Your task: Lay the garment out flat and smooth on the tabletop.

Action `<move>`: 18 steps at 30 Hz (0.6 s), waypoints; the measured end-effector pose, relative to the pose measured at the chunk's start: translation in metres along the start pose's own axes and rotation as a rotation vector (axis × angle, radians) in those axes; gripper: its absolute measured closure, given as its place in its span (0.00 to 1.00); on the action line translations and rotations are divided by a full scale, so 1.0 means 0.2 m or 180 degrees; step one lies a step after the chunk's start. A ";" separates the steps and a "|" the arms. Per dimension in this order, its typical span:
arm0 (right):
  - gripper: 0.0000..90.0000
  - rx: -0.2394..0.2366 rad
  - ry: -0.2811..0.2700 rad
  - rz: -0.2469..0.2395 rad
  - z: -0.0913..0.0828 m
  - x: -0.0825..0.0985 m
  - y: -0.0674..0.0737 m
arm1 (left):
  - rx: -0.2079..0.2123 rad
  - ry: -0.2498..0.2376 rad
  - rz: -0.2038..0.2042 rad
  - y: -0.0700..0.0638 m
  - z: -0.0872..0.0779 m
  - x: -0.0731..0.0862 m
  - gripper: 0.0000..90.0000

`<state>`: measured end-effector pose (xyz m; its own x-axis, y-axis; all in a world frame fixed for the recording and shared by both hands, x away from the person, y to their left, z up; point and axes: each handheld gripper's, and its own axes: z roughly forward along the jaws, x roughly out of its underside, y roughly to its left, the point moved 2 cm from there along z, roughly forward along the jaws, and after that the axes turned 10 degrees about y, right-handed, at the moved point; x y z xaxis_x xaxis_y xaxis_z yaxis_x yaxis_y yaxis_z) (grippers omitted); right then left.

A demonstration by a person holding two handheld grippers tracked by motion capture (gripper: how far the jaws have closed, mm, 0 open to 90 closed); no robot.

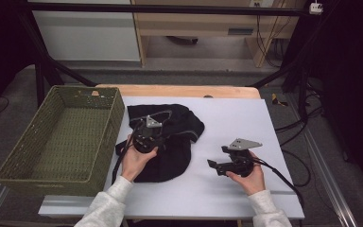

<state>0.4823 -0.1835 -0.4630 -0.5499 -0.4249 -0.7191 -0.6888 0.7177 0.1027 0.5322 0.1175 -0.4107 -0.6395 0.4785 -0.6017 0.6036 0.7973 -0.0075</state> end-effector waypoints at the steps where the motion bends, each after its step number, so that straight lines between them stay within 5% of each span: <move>1: 0.20 -0.0016 0.0013 0.0011 0.01 -0.01 0.01 | -0.0016 -0.0016 -0.0002 0.01 -0.02 -0.01 0.90; 7: 0.20 -0.0098 0.0040 0.0010 0.09 -0.06 0.07 | -0.0216 -0.0200 0.0024 0.08 -0.22 -0.13 0.90; 18: 0.31 -0.0122 0.0181 0.0206 0.31 -0.15 0.12 | -0.0436 -0.0397 -0.0016 0.19 -0.44 -0.30 0.90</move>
<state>0.5123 -0.1189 -0.4815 -0.6190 -0.4096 -0.6701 -0.6678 0.7235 0.1747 0.5513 0.1510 -0.3042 -0.5733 0.4319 -0.6963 0.5246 0.8463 0.0930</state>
